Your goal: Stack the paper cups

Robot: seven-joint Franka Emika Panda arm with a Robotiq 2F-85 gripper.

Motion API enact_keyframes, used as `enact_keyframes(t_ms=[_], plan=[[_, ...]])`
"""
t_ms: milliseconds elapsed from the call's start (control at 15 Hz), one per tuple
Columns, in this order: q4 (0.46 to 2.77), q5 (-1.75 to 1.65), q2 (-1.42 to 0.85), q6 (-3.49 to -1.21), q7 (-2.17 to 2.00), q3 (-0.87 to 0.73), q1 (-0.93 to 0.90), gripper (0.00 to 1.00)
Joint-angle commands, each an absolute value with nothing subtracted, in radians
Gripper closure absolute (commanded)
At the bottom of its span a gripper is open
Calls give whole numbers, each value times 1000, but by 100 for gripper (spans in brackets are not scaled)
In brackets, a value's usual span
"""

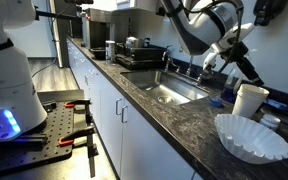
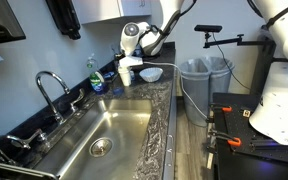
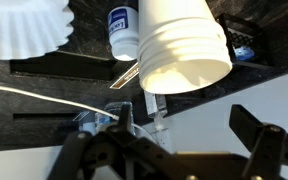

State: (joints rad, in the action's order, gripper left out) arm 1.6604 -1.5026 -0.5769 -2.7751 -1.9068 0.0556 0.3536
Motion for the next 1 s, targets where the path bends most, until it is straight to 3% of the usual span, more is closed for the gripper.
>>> enact_keyframes(t_ms=[0,933], plan=[[1745,-1551,-487,-2769,-1946,44,346,0],[2157,-1640,-255,-2856,-1956,47,393,0]])
